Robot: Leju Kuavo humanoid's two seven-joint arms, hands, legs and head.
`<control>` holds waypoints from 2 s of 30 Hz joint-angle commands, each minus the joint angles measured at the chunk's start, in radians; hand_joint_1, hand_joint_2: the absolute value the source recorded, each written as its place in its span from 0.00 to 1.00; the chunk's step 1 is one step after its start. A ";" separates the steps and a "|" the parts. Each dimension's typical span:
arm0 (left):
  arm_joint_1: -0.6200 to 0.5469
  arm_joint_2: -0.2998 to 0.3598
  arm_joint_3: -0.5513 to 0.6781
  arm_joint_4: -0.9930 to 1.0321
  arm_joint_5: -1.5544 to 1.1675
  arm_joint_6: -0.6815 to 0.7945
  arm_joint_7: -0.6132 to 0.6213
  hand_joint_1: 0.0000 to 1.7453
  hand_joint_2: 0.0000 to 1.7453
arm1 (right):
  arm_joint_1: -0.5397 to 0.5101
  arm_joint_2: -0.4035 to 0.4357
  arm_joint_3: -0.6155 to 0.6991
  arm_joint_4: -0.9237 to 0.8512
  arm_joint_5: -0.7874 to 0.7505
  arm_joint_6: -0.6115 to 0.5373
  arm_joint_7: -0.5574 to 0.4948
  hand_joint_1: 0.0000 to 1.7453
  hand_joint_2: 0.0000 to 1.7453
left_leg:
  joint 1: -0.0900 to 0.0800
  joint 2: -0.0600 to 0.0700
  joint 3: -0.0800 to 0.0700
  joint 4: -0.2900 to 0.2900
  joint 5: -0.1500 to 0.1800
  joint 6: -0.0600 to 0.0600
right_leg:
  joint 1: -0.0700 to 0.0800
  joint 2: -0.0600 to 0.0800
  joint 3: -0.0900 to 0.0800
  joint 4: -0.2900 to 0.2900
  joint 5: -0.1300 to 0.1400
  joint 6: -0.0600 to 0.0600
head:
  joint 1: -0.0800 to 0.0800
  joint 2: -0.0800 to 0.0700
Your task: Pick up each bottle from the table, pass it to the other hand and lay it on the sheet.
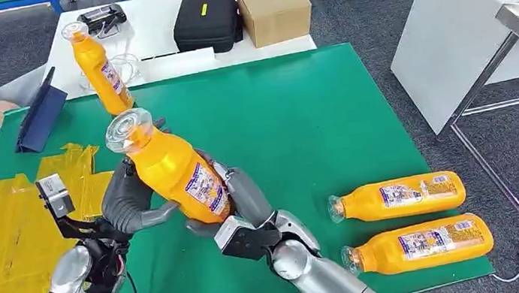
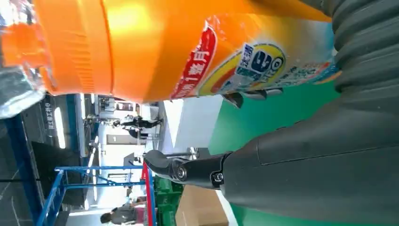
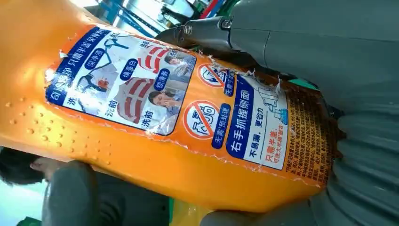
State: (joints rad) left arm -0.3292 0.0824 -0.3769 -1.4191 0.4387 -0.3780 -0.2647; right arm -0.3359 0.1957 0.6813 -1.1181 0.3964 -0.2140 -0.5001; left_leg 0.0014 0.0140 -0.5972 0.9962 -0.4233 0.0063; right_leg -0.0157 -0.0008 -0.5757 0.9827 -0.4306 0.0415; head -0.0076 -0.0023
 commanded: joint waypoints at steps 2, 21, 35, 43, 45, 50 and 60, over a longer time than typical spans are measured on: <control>-0.027 0.001 -0.027 -0.001 0.003 -0.003 -0.002 0.00 1.00 | -0.007 -0.014 0.038 0.058 0.003 -0.001 0.003 1.00 1.00 | 0.002 -0.003 0.002 0.000 -0.001 -0.001 | 0.002 -0.002 0.003 -0.001 -0.001 -0.002 | 0.000 0.000; -0.024 0.006 -0.011 0.013 0.025 -0.028 0.001 0.00 1.00 | -0.029 0.014 -0.001 0.087 -0.022 -0.009 0.012 1.00 1.00 | 0.001 -0.001 0.002 0.000 -0.001 -0.001 | 0.001 0.000 0.002 0.000 0.000 -0.002 | 0.000 0.000; -0.066 0.005 -0.040 0.070 0.035 -0.048 0.009 0.00 1.00 | -0.035 -0.003 0.077 0.041 -0.008 0.036 -0.036 1.00 1.00 | 0.002 -0.002 0.002 0.001 -0.001 -0.001 | 0.002 -0.001 0.003 0.000 -0.001 -0.002 | 0.000 0.000; -0.072 0.005 -0.042 0.076 0.037 -0.049 0.010 0.00 1.00 | -0.035 -0.006 0.083 0.038 -0.006 0.041 -0.042 1.00 1.00 | 0.001 -0.002 0.001 0.000 0.000 0.000 | 0.001 -0.001 0.001 0.000 0.000 -0.001 | 0.000 0.000; -0.072 0.004 -0.043 0.076 0.037 -0.049 0.010 0.00 1.00 | -0.034 -0.007 0.084 0.038 -0.006 0.041 -0.044 1.00 1.00 | 0.002 -0.003 0.002 0.001 -0.001 -0.001 | 0.002 -0.002 0.003 0.000 -0.001 -0.002 | 0.000 0.000; -0.064 -0.005 -0.039 0.065 0.041 -0.039 0.003 1.00 1.00 | -0.034 -0.011 0.088 0.035 -0.002 0.040 -0.047 1.00 1.00 | 0.002 -0.003 0.002 0.002 -0.001 -0.001 | 0.002 -0.001 0.004 0.000 -0.001 -0.002 | 0.000 0.000; -0.055 -0.020 -0.017 0.048 0.049 -0.022 -0.003 1.00 1.00 | -0.031 -0.012 0.085 0.040 0.002 0.037 -0.042 1.00 1.00 | 0.002 -0.003 0.002 0.001 -0.001 -0.001 | 0.002 -0.002 0.003 0.000 -0.001 -0.002 | 0.000 0.000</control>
State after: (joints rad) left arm -0.3403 0.0793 -0.4086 -1.4176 0.4837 -0.4204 -0.2701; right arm -0.3399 0.2174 0.7023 -1.0899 0.3887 -0.1873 -0.5333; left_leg 0.0014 0.0139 -0.5975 0.9962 -0.4232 0.0063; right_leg -0.0157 -0.0009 -0.5758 0.9827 -0.4306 0.0415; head -0.0076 -0.0023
